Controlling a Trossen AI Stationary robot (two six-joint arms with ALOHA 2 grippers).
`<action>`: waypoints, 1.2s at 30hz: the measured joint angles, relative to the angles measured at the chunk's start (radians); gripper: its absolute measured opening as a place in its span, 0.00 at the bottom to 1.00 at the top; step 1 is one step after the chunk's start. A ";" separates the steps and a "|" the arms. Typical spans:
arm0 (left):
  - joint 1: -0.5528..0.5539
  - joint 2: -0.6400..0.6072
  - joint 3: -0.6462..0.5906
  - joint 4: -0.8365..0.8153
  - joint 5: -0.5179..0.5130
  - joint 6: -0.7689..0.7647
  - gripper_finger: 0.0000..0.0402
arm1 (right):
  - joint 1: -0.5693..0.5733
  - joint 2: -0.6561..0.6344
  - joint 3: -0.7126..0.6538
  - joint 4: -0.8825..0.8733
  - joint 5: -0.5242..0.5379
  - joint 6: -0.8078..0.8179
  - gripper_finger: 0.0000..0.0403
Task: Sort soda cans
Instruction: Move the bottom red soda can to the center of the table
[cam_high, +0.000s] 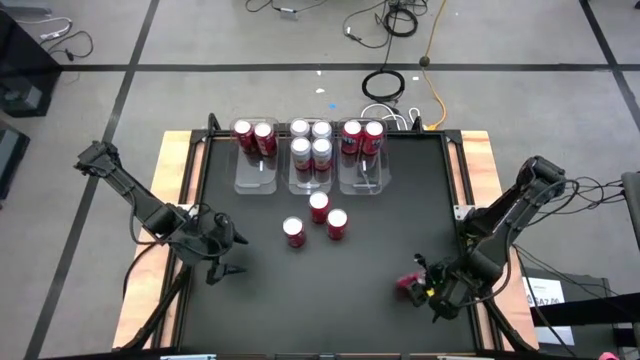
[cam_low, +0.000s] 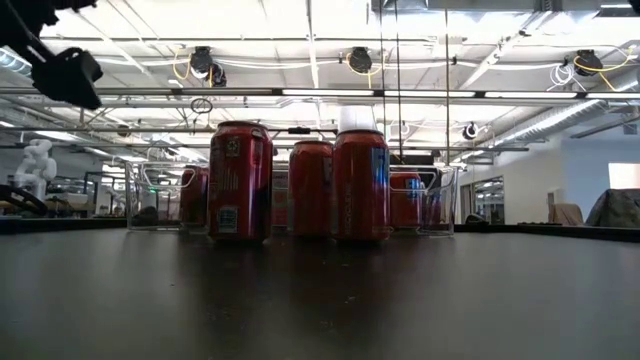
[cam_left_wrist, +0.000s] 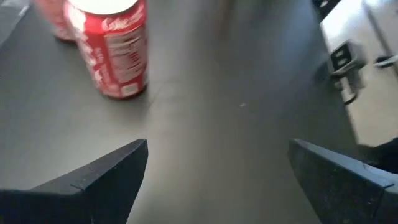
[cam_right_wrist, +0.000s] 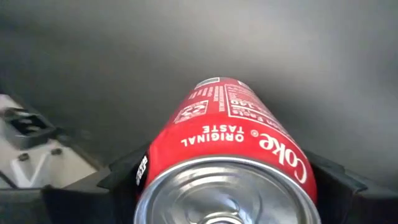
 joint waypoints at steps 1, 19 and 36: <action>0.000 0.000 0.000 -0.015 -0.003 0.000 0.99 | -0.016 0.007 0.025 -0.005 0.012 -0.024 0.74; 0.000 -0.001 0.000 -0.095 -0.012 0.000 0.99 | -0.414 0.428 0.714 -0.015 0.058 -0.773 0.74; 0.000 -0.002 0.000 -0.089 -0.012 0.000 0.99 | -0.634 0.895 1.252 -0.294 -0.149 -0.912 0.74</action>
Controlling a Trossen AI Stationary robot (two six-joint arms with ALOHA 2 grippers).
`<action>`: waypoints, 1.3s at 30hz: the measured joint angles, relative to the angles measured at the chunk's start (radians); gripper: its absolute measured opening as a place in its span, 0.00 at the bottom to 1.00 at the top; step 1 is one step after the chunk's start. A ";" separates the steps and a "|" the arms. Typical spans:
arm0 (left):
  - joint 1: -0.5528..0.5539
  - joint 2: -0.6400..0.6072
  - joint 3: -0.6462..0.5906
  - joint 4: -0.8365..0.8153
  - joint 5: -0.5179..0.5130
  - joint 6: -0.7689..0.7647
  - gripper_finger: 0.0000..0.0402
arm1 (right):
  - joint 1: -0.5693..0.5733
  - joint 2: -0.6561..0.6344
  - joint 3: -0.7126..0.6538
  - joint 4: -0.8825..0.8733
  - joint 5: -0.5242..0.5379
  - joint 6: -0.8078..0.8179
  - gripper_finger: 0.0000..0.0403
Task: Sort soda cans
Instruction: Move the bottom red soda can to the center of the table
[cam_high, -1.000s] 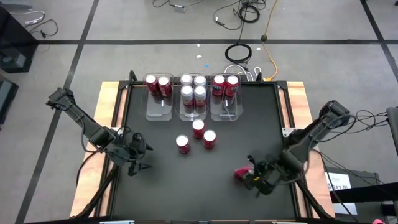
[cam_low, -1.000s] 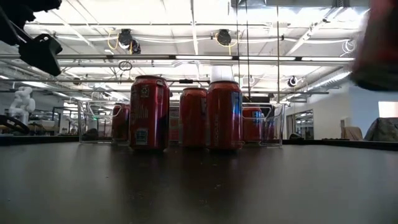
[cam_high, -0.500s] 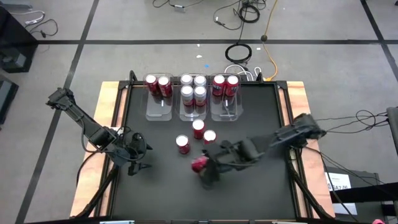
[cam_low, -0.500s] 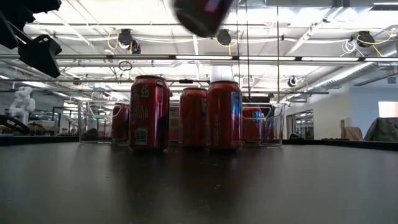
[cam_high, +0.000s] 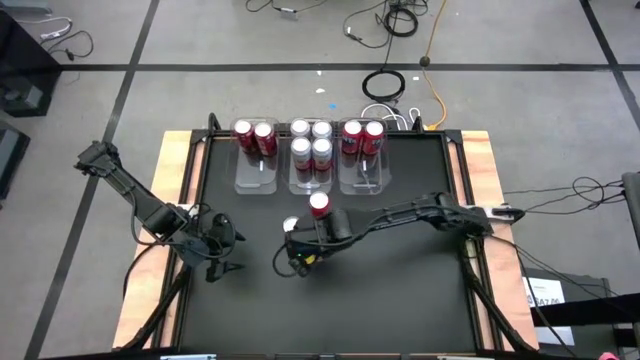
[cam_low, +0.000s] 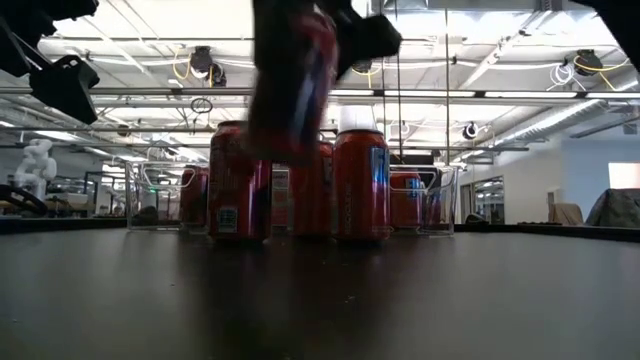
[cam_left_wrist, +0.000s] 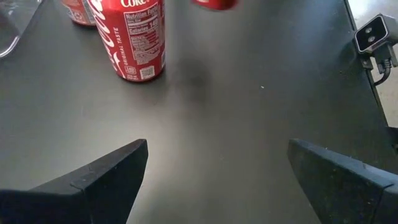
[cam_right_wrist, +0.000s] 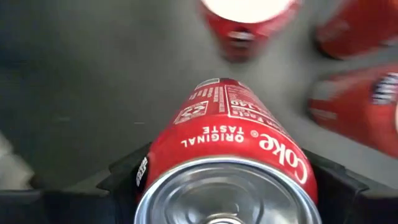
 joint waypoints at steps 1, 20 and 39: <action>0.000 0.000 0.000 -0.001 0.000 0.000 0.99 | -0.006 0.012 0.000 -0.026 0.004 0.000 0.74; 0.000 0.000 0.000 0.010 0.000 -0.001 0.99 | -0.061 0.139 0.001 -0.026 0.060 0.002 0.80; 0.000 0.000 0.000 0.010 0.000 -0.001 0.99 | -0.062 0.141 0.001 -0.032 0.027 0.069 0.85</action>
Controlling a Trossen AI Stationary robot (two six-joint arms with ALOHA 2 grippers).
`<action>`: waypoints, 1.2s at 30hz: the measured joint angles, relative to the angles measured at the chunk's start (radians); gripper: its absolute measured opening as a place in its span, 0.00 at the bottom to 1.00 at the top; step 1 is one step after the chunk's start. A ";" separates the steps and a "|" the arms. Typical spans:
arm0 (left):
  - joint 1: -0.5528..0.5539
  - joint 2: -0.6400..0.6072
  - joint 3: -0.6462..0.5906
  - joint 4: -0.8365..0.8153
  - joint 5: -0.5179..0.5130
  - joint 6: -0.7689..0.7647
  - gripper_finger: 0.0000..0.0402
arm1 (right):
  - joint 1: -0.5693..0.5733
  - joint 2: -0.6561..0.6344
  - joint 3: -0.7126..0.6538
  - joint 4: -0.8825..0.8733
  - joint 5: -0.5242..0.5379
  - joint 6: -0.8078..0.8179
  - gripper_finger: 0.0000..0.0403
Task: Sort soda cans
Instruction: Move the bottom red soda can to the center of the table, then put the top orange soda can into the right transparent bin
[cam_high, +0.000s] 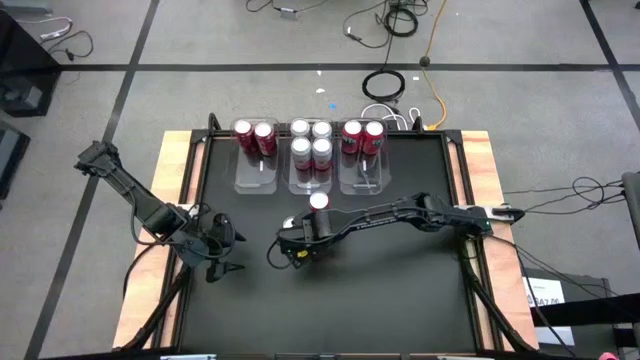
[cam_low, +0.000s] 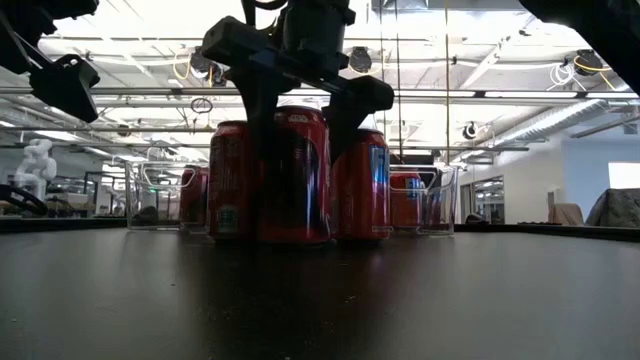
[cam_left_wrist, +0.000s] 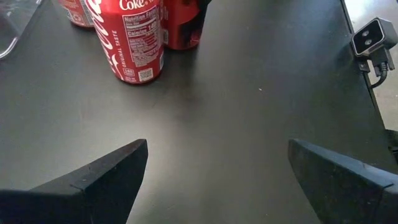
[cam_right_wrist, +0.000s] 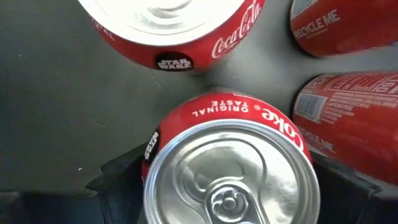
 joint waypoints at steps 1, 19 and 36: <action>0.000 0.000 0.000 0.000 0.000 0.000 0.99 | 0.000 0.000 0.000 0.000 0.000 -0.001 0.85; 0.000 0.000 0.000 -0.001 0.000 0.000 0.99 | 0.008 -0.026 0.021 -0.008 0.001 0.008 0.97; 0.000 0.000 0.000 0.000 0.000 0.000 0.99 | -0.022 -0.159 0.075 -0.008 0.187 -0.124 0.97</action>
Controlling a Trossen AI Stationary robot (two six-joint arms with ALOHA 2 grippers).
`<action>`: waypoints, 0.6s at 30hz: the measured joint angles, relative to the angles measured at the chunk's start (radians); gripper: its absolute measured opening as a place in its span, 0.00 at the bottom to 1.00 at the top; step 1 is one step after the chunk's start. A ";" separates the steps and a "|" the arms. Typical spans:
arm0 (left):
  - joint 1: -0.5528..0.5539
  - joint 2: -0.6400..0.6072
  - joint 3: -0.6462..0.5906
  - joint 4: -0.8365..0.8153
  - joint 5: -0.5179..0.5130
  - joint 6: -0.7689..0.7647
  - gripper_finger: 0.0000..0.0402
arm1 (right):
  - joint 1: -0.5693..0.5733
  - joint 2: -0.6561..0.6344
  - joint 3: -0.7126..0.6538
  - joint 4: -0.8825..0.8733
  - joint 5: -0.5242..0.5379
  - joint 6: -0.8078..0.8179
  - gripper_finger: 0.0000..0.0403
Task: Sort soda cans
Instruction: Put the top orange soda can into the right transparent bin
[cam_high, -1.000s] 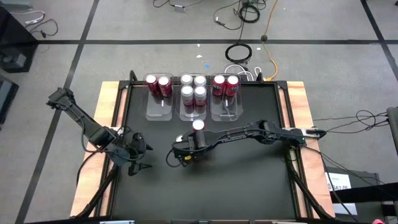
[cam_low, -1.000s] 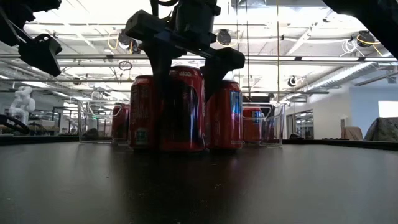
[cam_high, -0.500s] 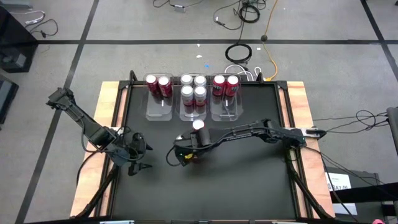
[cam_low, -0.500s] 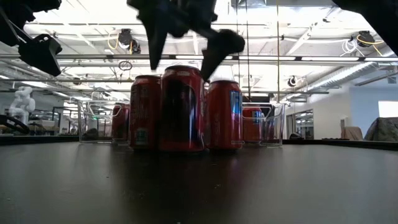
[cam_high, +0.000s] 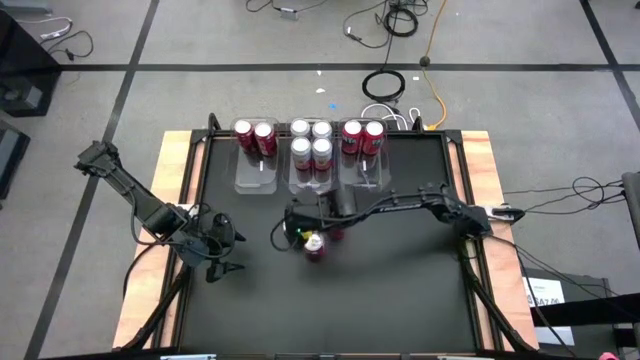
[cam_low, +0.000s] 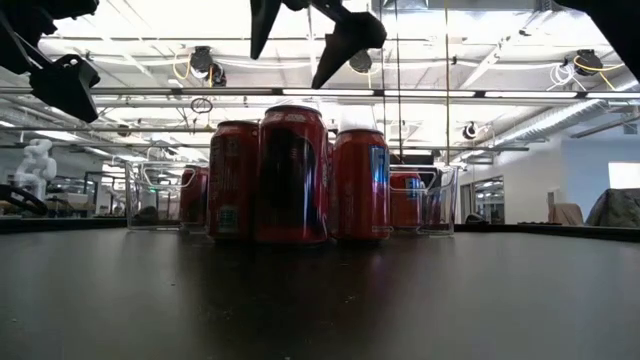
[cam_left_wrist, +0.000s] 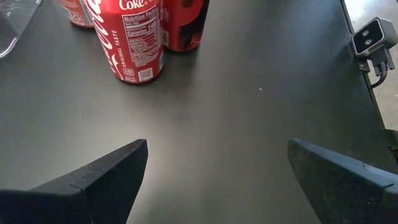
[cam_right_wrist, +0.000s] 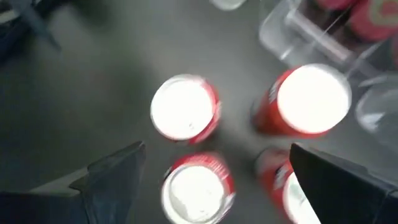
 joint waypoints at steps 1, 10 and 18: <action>0.000 0.000 0.000 0.000 0.000 0.000 0.99 | -0.011 -0.004 0.000 0.000 0.008 -0.018 0.97; 0.000 0.000 0.000 0.000 0.000 0.000 0.99 | -0.143 0.001 0.000 -0.025 -0.072 -0.119 0.97; 0.000 0.000 0.000 0.000 0.000 0.000 0.99 | -0.201 0.017 -0.001 -0.083 -0.136 -0.176 0.97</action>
